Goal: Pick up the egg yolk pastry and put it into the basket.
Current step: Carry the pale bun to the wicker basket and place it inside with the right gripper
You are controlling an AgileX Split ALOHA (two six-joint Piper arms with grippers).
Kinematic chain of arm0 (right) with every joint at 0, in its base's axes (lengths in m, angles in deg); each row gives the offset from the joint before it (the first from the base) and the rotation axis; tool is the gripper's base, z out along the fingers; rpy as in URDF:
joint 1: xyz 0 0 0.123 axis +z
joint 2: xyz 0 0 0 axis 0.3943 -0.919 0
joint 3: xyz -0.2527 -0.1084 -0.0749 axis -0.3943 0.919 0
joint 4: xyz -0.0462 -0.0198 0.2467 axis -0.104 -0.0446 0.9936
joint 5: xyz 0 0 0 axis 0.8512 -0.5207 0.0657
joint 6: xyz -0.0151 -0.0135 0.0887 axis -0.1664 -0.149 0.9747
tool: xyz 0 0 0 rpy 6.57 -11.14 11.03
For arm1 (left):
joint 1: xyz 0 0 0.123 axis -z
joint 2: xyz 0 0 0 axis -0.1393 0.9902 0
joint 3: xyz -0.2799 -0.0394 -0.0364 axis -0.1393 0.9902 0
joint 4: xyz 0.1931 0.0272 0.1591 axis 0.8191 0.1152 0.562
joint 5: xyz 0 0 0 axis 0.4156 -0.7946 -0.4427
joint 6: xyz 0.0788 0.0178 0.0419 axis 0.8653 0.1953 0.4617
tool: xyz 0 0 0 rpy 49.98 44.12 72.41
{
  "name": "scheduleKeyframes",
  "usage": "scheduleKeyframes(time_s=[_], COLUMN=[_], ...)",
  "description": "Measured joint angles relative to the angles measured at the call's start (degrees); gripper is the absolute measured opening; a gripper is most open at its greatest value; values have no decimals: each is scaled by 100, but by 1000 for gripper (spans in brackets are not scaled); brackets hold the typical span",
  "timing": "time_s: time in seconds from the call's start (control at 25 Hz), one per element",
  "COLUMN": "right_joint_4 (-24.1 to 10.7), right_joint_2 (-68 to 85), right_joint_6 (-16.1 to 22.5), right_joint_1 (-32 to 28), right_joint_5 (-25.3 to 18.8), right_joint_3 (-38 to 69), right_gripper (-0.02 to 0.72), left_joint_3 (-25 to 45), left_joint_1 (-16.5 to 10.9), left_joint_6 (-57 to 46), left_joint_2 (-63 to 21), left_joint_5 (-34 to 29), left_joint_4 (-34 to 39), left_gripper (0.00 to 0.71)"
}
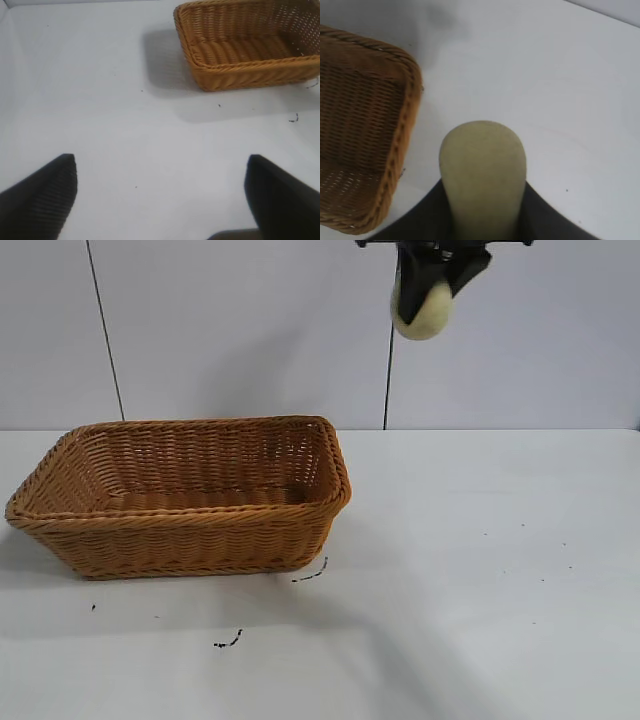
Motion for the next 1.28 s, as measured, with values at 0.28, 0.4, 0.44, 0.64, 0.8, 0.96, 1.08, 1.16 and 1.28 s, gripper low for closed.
scheduleKeyframes(time_s=[0.28,0.4,0.44,0.64,0.8,0.96,1.08,1.16,1.28], right_joint_4=[84,91,91,103,54,7,-34,-34,-77], right_joint_2=[-635,-952,-1068,-1579,-1777,-1777,-1743,-1631,-1357], right_joint_6=[0,0,0,0,27,136,414,586,643], right_joint_1=[779,998,1052,1143,1143,1143,1143,1125,1072], right_joint_5=[666,1160,1297,1655,1785,1847,1622,1349,978], right_joint_3=[-8,-8,-8,-8,-8,-14,-63,-206,-540], right_gripper=[182,182,181,182,246,496,619,642,654], left_joint_3=[0,0,0,0,0,0,0,0,0], left_joint_1=[0,0,0,0,0,0,0,0,0], left_joint_6=[0,0,0,0,0,0,0,0,0], left_joint_2=[0,0,0,0,0,0,0,0,0], left_joint_5=[0,0,0,0,0,0,0,0,0], left_joint_4=[0,0,0,0,0,0,0,0,0], left_gripper=[693,693,693,693,693,693,693,693,693])
